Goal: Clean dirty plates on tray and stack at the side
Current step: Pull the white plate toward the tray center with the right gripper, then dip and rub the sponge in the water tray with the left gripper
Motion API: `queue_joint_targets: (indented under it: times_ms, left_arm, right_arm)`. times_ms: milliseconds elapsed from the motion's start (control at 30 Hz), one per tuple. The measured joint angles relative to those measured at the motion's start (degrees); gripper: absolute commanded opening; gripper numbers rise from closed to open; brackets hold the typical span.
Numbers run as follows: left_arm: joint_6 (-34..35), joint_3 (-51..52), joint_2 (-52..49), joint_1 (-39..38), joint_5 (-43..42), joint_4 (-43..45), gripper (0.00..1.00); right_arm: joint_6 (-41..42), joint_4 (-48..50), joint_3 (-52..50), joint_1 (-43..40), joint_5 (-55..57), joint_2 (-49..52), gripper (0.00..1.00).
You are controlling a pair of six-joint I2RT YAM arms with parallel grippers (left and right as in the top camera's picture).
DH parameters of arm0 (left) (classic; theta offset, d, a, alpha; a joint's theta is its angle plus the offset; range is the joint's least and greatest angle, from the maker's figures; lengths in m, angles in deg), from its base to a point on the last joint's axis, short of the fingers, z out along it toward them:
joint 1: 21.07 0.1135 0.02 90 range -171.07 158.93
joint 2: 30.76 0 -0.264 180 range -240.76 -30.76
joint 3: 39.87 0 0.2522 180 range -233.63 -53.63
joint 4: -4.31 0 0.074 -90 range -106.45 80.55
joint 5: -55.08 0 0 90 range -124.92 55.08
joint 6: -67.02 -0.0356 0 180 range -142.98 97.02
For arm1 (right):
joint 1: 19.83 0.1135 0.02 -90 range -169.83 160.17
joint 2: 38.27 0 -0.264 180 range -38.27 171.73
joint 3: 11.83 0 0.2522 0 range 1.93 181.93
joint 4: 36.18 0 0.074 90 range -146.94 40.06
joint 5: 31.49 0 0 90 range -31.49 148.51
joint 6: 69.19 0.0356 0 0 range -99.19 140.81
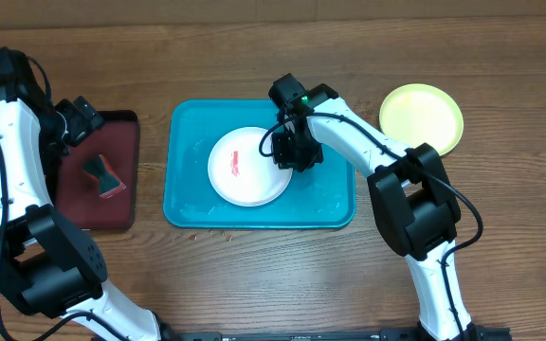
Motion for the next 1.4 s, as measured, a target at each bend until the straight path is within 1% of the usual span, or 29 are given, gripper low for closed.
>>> queue_joint_targets:
  times_ms: [67, 100, 333, 467, 1033, 1100, 1233, 1400]
  left_arm:
    - [0.0, 0.0, 0.0, 0.0, 0.0, 0.0, 1.0]
    - [0.0, 0.0, 0.0, 0.0, 0.0, 0.0, 1.0]
    - [0.0, 0.0, 0.0, 0.0, 0.0, 0.0, 1.0]
    - [0.0, 0.0, 0.0, 0.0, 0.0, 0.0, 1.0]
    - [0.0, 0.0, 0.0, 0.0, 0.0, 0.0, 1.0]
    - [0.0, 0.0, 0.0, 0.0, 0.0, 0.0, 1.0]
    - [0.1, 0.0, 0.0, 0.0, 0.0, 0.5, 1.0]
    - [0.2, 0.0, 0.0, -0.1, -4.6, -1.1, 1.0]
  right_arm:
    - [0.1, 0.9, -0.5, 0.0, -0.3, 0.0, 0.08]
    - [0.1, 1.2, -0.7, 0.0, -0.5, 0.0, 0.07]
    - [1.4, 2.9, -1.6, 0.0, -1.3, -0.1, 0.06]
    - [1.6, 4.0, -1.8, 0.0, -1.9, -0.1, 0.04]
    - [1.8, 5.5, -1.9, 0.2, -2.4, -0.2, 0.05]
    - [1.8, 5.6, -1.9, 0.2, -2.4, -0.1, 0.08]
    - [1.8, 6.6, -2.1, 0.4, -2.3, -0.2, 0.09]
    - [1.9, 7.1, -2.1, 0.4, -2.3, -0.2, 0.08]
